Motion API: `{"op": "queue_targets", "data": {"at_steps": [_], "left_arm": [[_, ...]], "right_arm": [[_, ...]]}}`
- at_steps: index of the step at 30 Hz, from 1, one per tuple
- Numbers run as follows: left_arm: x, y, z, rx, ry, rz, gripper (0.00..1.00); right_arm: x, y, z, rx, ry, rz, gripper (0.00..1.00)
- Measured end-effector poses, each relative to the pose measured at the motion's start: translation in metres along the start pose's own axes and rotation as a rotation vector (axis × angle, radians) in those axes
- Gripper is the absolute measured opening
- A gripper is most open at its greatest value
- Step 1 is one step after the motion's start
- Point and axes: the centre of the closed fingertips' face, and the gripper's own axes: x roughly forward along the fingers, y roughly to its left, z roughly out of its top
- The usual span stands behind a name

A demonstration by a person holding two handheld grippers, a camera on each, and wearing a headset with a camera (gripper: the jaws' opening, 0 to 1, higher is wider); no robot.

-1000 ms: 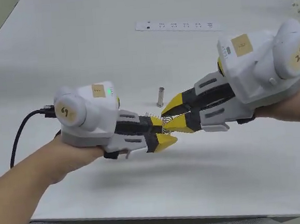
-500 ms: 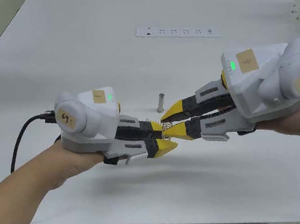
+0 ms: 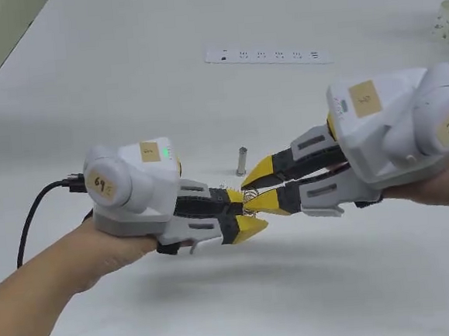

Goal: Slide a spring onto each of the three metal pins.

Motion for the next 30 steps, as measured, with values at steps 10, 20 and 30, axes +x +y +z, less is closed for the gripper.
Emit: {"op": "queue_targets", "data": {"at_steps": [10, 20, 30], "left_arm": [[0.0, 0.002, -0.001, -0.007, 0.002, 0.019, 0.09], [-0.004, 0.008, -0.001, -0.004, -0.009, 0.054, 0.19], [-0.01, 0.017, -0.003, -0.014, -0.02, 0.098, 0.32]], "right_arm": [[0.001, 0.0, 0.003, -0.012, 0.002, -0.002, 0.07], [0.001, -0.006, 0.001, -0.021, 0.01, -0.014, 0.07], [0.0, -0.01, 0.0, -0.019, 0.01, -0.035, 0.07]]}}
